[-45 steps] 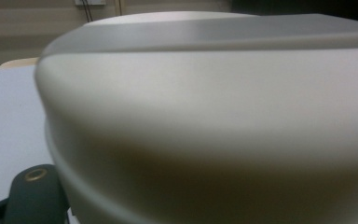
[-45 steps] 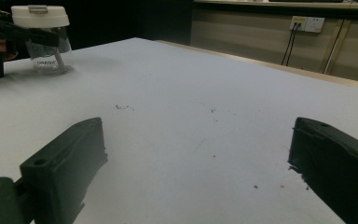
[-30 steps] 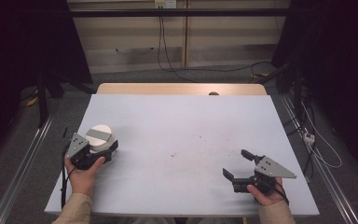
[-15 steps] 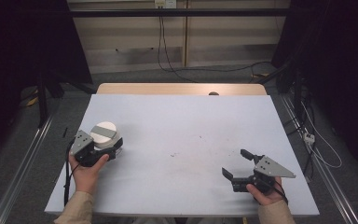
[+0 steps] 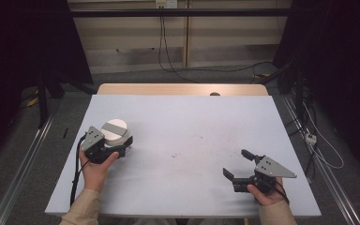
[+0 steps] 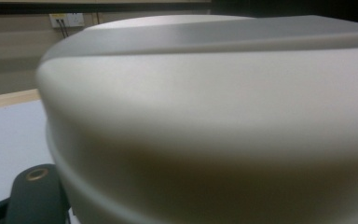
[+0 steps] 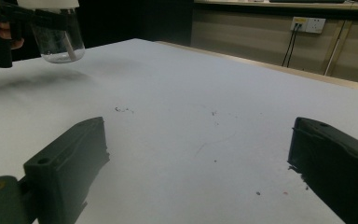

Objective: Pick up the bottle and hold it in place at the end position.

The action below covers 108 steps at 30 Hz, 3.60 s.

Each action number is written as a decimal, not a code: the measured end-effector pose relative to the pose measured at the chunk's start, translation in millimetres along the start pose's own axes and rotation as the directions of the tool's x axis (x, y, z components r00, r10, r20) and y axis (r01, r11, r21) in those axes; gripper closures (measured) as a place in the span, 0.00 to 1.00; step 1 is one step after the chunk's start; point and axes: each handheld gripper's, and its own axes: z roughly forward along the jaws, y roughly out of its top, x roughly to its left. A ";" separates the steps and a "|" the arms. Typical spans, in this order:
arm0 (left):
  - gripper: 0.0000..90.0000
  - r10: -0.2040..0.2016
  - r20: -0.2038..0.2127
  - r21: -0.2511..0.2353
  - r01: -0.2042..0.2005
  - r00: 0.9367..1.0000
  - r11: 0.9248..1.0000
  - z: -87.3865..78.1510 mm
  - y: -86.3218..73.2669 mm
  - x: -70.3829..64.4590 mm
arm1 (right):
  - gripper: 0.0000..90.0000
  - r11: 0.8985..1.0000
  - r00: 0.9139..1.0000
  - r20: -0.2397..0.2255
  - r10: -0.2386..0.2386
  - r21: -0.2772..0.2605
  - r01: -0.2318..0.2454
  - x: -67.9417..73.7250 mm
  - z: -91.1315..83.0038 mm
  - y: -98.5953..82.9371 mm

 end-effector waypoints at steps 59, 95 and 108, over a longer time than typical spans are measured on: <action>0.20 0.025 0.121 0.031 -0.029 0.992 0.999 67.8 16.2 -42.1 | 0.04 0.999 0.999 -0.003 0.032 -0.005 -0.032 -1.2 -3.3 -1.7; 0.20 0.037 0.171 0.033 -0.043 0.984 0.999 103.5 25.8 -61.3 | 0.04 0.999 0.999 0.006 0.032 -0.007 -0.032 -2.2 -5.0 -2.2; 0.20 0.039 0.179 0.043 -0.047 0.983 0.998 110.7 27.2 -64.9 | 0.05 0.999 0.999 0.005 0.033 -0.005 -0.033 -2.0 -5.1 -2.4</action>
